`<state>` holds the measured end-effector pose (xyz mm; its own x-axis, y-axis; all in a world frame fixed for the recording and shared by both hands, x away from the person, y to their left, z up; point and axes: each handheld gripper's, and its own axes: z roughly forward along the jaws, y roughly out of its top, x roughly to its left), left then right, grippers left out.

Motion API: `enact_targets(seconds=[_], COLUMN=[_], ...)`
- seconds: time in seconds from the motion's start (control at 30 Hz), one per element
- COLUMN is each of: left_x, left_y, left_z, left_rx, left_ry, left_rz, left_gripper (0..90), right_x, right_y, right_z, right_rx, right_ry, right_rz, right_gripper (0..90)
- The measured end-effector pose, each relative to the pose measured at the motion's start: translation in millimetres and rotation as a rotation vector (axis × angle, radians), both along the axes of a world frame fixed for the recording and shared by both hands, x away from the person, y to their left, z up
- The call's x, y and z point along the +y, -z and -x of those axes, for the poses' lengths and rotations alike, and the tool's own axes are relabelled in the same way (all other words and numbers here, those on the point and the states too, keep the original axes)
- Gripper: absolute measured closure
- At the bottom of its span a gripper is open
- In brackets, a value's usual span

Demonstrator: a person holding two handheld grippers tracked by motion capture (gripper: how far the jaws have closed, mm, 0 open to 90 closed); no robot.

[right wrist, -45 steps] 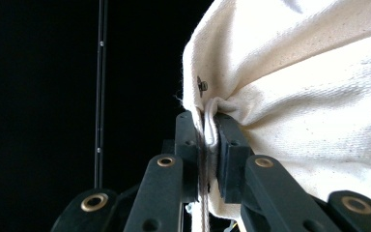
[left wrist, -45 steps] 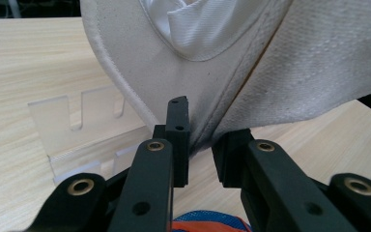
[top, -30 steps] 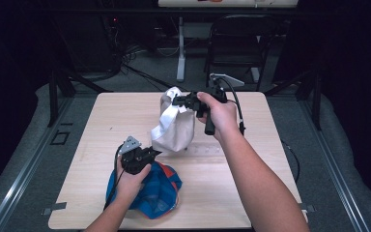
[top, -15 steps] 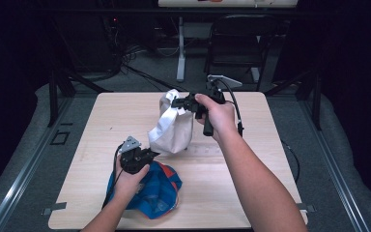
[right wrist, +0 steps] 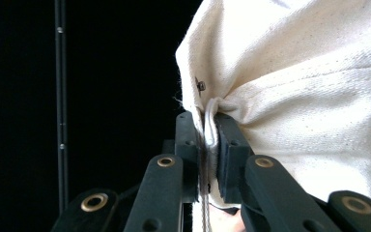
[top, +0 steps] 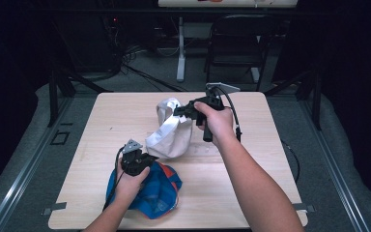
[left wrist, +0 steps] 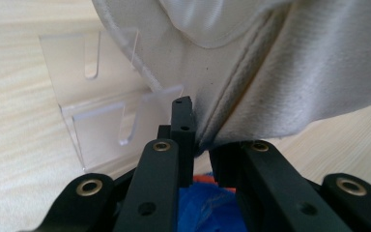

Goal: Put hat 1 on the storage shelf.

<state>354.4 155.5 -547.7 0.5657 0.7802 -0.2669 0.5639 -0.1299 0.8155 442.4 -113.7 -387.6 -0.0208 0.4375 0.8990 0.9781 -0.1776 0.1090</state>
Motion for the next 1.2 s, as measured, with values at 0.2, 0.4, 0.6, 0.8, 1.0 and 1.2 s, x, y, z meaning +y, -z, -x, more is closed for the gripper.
enact_targets(seconds=[0.2, 0.4, 0.6, 0.8, 1.0, 1.2], left_x=[-4.4, -0.1, 11.2, 24.6, 41.5, 61.3], left_y=[-3.2, -9.9, -20.0, -22.8, -23.1, -22.0], left_z=[2.1, 8.8, 22.5, 34.0, 44.7, 52.1], left_rx=[-0.025, -0.031, -0.038, -0.026, -0.045, -0.031], left_ry=[0.002, -0.001, 0.006, 0.003, -0.028, -0.059], left_rz=[-0.049, -0.037, -0.041, -0.065, -0.095, -0.117], left_gripper=[81.2, 73.8, 69.0, 64.5, 62.0, 60.1], right_x=[-5.2, -16.9, -36.6, -58.5, -78.9, -94.9], right_y=[8.0, 4.0, -1.9, -3.0, 5.8, 26.9], right_z=[0.4, 5.4, 17.9, 37.8, 64.4, 89.4], right_rx=[-0.005, -0.054, -0.114, -0.173, -0.233, -0.278], right_ry=[0.008, 0.011, 0.011, 0.028, 0.014, -0.001], right_rz=[-0.015, 0.007, 0.048, 0.058, 0.094, 0.137], right_gripper=[81.9, 72.5, 69.4, 67.9, 66.6, 65.5])
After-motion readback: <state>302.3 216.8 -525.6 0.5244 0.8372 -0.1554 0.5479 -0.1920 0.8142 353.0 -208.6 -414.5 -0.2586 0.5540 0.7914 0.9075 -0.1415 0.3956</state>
